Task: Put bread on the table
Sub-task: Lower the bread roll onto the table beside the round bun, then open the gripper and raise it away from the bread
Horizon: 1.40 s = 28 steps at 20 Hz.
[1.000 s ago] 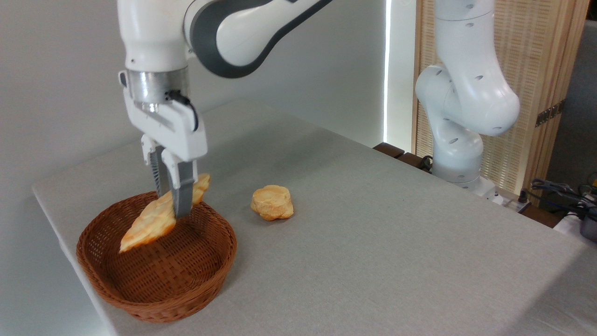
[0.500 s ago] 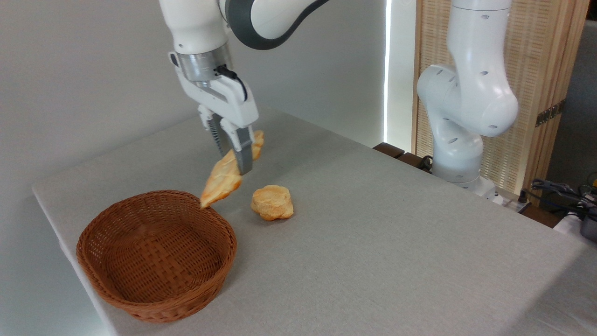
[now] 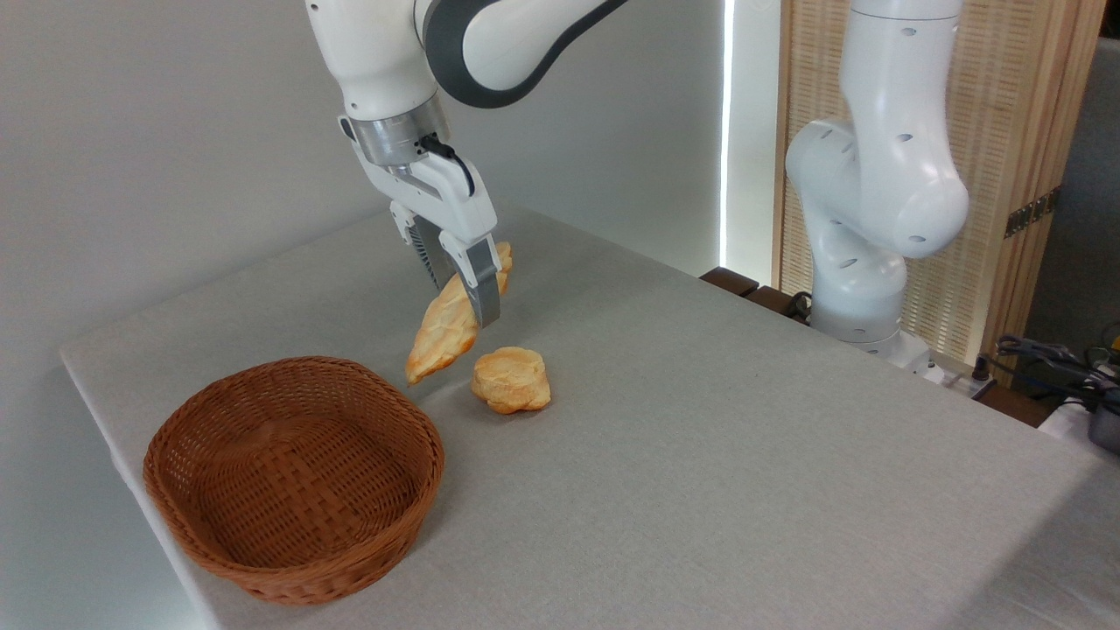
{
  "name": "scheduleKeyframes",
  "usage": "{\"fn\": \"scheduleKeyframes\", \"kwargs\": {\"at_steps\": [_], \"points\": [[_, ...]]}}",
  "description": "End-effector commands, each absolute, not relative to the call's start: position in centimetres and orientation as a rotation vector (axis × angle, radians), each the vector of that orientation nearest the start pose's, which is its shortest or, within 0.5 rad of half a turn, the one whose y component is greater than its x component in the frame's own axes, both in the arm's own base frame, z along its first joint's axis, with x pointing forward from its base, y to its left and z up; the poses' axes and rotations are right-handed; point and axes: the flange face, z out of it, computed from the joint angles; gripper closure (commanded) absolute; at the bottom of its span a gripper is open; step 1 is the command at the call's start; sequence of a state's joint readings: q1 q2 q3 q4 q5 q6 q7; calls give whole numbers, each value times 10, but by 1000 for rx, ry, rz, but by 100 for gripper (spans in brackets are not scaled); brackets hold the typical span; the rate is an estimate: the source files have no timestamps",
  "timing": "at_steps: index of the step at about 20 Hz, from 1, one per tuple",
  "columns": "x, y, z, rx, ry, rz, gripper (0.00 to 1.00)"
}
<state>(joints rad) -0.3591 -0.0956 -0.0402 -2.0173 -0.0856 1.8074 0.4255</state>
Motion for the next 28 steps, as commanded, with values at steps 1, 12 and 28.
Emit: {"fn": "scheduleKeyframes", "kwargs": {"at_steps": [1, 12, 28], "points": [[479, -208, 480, -2981, 1248, 159, 0], [504, -195, 538, -2983, 1209, -66, 0], [537, -85, 572, -3007, 1127, -175, 0]]}}
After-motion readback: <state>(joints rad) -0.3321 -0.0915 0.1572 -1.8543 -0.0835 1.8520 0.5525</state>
